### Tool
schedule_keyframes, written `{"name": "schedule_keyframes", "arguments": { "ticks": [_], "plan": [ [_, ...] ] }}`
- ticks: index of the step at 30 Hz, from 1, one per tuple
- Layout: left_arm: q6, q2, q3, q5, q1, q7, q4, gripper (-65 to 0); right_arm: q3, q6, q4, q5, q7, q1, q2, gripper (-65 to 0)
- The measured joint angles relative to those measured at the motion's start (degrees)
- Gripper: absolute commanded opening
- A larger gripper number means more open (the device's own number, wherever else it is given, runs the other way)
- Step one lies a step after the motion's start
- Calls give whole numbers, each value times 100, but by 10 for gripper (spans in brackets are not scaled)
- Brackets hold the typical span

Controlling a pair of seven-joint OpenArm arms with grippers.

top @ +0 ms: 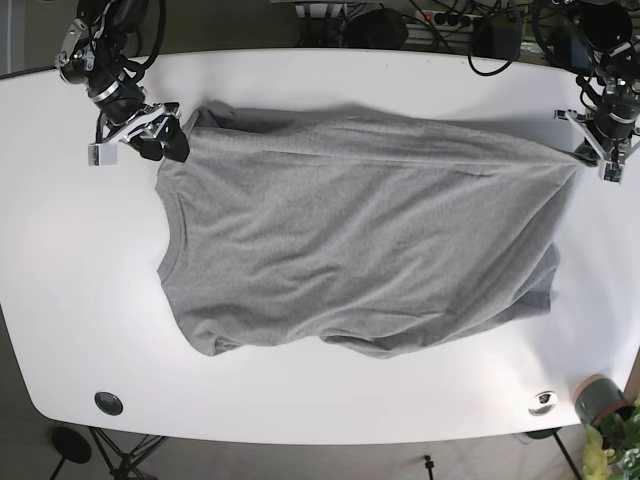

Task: Fold the T-shirt properly
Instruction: 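Lay the shirt flat and regrasp its shoulder edge with both grippers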

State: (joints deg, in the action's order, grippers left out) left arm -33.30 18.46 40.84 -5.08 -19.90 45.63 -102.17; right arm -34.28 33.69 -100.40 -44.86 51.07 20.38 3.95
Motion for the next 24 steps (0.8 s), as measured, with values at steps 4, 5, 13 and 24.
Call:
{"name": "schedule_keyframes", "arguments": {
  "ticks": [4, 5, 13, 24],
  "plan": [
    [0, -2, 0, -2, 2, 0, 0, -650, 0, 2, 42, -4, -4, -13, -13, -222],
    [0, -2, 0, -2, 2, -2, 0, -650, 0, 2, 127, -26, -22, -35, -13, -220],
    [0, -7, 0, 2, 0, 0, 0, -650, 4, -17, 931, -17, -52, -271, -55, -222],
    [-2, -22, -4, 0, 2, 0, 0, -650, 22, 44, 1502, -129, -136, -772, -61, -228]
  ]
}}
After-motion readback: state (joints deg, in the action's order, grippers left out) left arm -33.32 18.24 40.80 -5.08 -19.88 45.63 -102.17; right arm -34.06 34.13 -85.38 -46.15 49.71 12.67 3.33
